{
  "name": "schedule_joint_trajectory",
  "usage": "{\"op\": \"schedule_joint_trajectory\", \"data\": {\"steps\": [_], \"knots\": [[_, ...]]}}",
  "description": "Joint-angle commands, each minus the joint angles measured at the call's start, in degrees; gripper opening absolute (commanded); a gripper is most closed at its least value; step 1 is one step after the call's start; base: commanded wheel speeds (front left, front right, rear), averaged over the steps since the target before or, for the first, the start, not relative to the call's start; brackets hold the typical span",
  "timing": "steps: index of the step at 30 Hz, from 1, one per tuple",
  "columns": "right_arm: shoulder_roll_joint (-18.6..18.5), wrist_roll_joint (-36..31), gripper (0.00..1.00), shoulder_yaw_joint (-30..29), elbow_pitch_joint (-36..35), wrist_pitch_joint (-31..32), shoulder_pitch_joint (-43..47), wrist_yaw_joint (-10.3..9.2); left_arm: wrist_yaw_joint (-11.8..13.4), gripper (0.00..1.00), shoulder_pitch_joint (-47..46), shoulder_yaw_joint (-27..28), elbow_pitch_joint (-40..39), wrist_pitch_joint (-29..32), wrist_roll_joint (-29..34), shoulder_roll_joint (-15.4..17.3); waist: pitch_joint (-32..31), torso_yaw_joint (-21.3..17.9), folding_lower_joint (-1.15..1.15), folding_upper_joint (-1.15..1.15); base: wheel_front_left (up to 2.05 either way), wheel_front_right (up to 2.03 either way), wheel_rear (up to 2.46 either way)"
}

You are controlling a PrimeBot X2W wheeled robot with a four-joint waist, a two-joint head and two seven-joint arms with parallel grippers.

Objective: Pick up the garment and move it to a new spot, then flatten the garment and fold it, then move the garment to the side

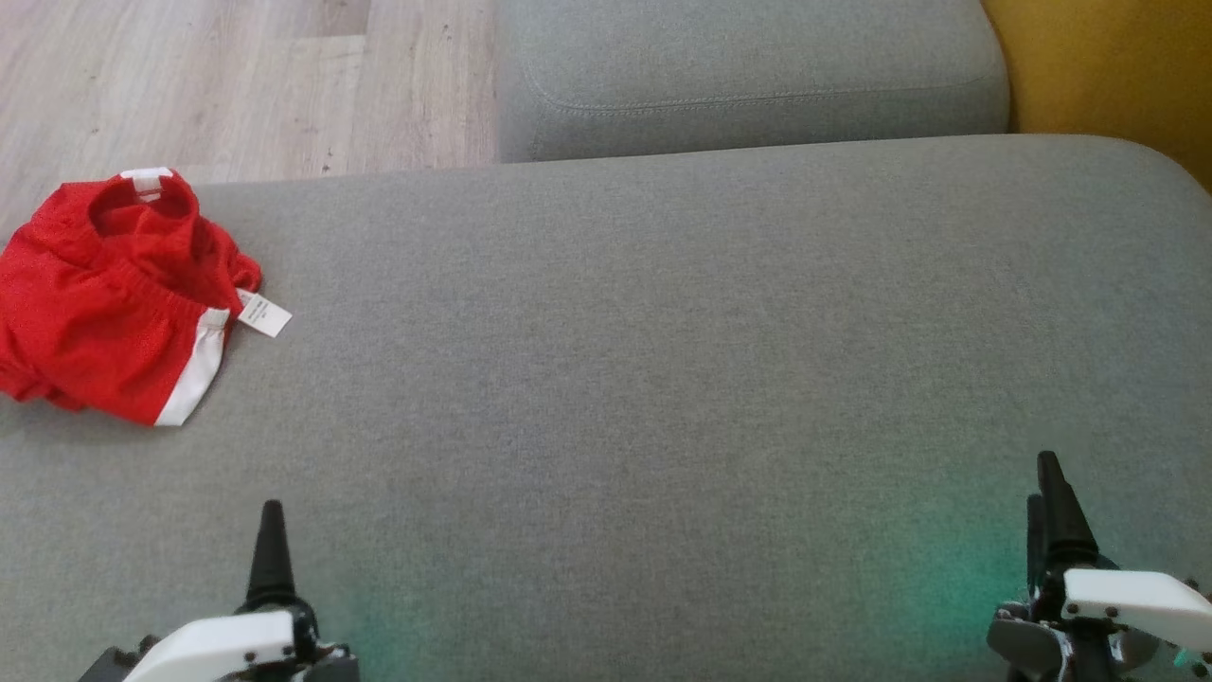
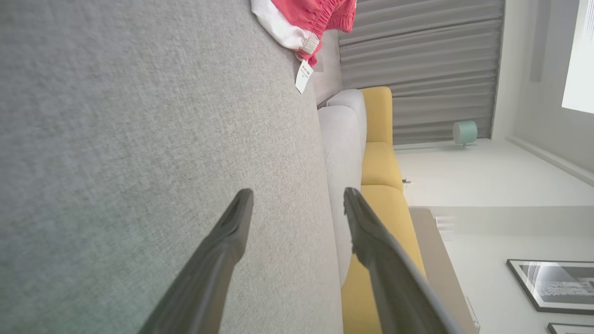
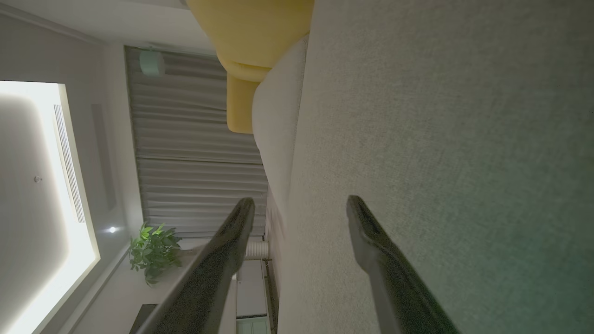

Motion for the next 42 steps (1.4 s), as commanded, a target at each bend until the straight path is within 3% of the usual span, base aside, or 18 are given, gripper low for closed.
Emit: {"op": "schedule_joint_trajectory", "data": {"steps": [1,16,42], "knots": [[-0.6,-1.6,1.00,0.5,-2.4,-0.7,-1.6,0.19,0.1,1.00,-1.7,-0.3,-2.4,-0.7,1.6,0.5,0.0,0.0,0.00,0.00,0.00,0.00,0.00],[-0.7,-18.8,1.00,4.0,-5.9,-3.2,-0.9,0.30,1.3,1.00,-1.4,-3.8,-4.8,-3.3,15.8,0.7,-0.5,0.5,0.00,0.00,0.00,0.00,0.00],[-1.0,-38.3,1.00,9.0,-3.6,-7.4,-0.2,0.50,2.0,1.00,0.6,-7.7,-3.3,-7.5,37.4,1.4,-1.8,1.4,0.00,0.00,0.00,0.00,0.00]]}}
